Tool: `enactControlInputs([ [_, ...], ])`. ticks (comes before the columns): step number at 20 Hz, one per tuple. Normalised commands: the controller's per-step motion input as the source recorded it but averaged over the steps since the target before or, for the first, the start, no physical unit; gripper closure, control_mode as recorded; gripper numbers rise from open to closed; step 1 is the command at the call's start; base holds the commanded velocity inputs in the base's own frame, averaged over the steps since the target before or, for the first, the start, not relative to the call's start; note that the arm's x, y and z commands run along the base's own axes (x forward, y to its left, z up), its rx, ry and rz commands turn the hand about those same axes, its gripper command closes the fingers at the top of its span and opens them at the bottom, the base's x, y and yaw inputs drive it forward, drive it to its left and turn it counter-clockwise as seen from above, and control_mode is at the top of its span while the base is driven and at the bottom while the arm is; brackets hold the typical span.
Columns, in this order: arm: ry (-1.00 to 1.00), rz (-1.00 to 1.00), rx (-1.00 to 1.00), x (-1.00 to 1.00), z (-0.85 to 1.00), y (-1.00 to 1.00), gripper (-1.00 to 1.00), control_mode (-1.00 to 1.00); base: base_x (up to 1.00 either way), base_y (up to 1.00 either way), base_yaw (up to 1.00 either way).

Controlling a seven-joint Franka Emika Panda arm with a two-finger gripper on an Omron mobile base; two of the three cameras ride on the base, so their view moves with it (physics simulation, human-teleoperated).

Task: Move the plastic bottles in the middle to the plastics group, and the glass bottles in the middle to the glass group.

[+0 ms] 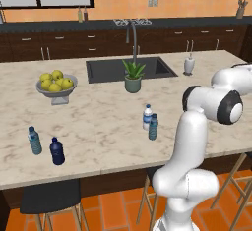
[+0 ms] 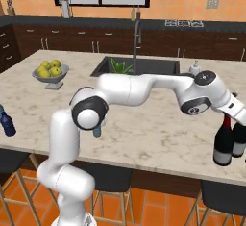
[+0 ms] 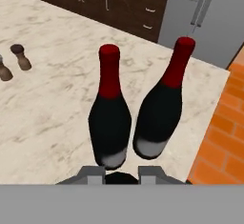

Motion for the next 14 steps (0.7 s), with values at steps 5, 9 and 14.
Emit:
enactControlInputs([
  [5,0.00,0.00,0.00,0.02,0.00,-0.33,1.00,-1.00,0.00,0.00,0.00],
  [9,0.00,0.00,0.00,0.16,-0.08,-0.13,1.00,-1.00,0.00,0.00,0.00],
  [14,0.00,0.00,0.00,0.22,-0.34,-0.02,1.00,-1.00,0.00,0.00,0.00],
])
